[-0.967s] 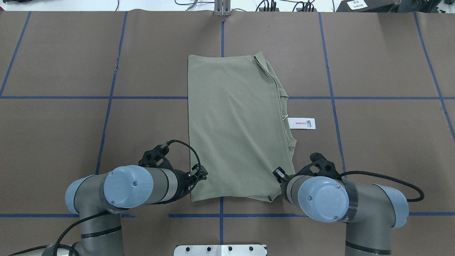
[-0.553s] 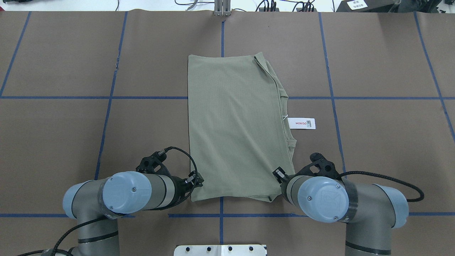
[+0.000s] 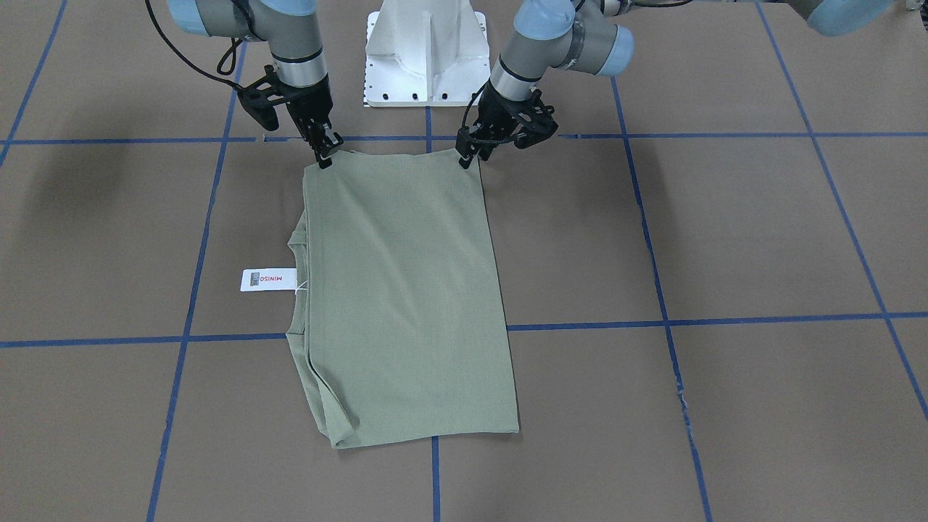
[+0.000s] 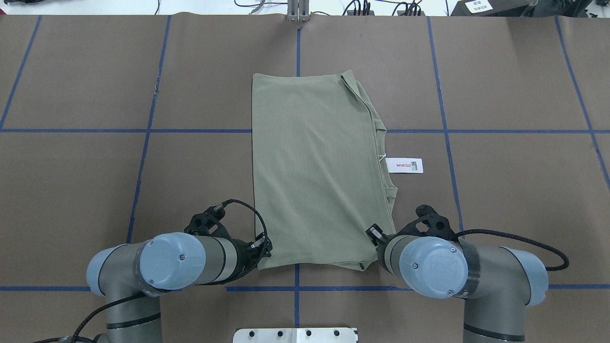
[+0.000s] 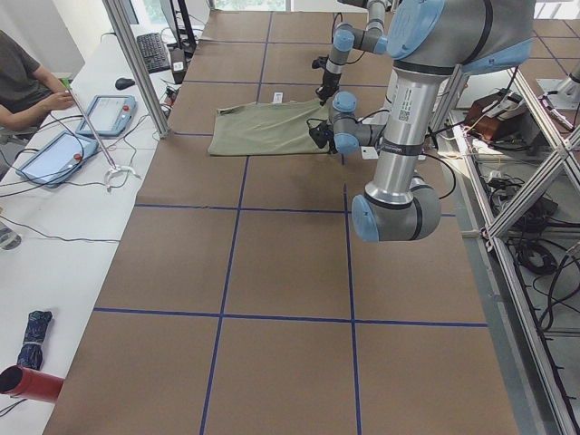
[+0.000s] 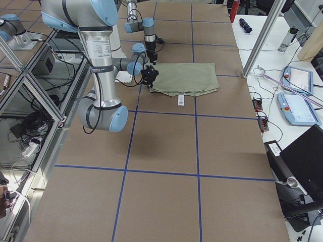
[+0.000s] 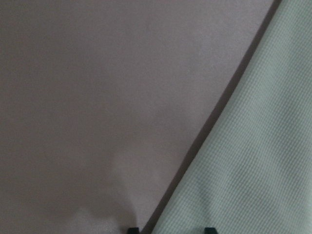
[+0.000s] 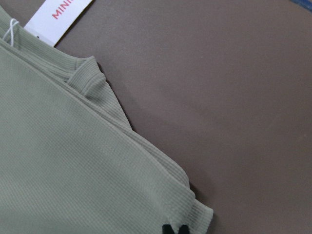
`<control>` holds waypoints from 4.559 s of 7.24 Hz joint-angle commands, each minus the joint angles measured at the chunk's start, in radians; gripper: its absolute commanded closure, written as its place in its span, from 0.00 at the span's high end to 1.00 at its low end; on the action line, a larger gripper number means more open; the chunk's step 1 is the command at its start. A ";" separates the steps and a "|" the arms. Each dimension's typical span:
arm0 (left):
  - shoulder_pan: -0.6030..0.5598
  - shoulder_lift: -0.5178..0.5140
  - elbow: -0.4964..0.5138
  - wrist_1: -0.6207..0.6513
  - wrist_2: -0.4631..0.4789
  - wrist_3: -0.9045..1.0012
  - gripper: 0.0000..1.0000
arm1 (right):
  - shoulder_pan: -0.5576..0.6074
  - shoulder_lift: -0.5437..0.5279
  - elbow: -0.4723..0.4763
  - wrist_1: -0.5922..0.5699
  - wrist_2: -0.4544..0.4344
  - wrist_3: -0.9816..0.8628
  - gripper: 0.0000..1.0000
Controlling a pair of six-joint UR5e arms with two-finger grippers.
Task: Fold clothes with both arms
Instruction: 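Lift the bottom edge with both grippers and fold it away from the robot, then open both grippers and raise them away from the folded shirt, then press the right gripper on the folded shirt's corner near the tag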
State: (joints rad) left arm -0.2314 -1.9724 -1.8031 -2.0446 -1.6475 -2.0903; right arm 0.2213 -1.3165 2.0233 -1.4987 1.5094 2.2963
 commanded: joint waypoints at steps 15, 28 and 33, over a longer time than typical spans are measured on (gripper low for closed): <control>-0.511 -0.365 0.572 -0.279 -0.072 0.263 0.00 | 0.569 0.627 -0.832 0.130 0.308 -0.537 0.00; -0.646 -0.212 0.426 -0.381 -0.204 0.509 0.58 | 0.566 0.554 -0.760 0.250 0.399 -0.959 0.94; -0.637 -0.184 0.369 -0.384 -0.189 0.507 0.58 | 0.567 0.588 -0.828 0.265 0.371 -0.936 0.79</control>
State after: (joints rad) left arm -0.8690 -2.1655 -1.4160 -2.4284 -1.8427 -1.5835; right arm 0.7873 -0.7393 1.2292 -1.2357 1.8876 1.3211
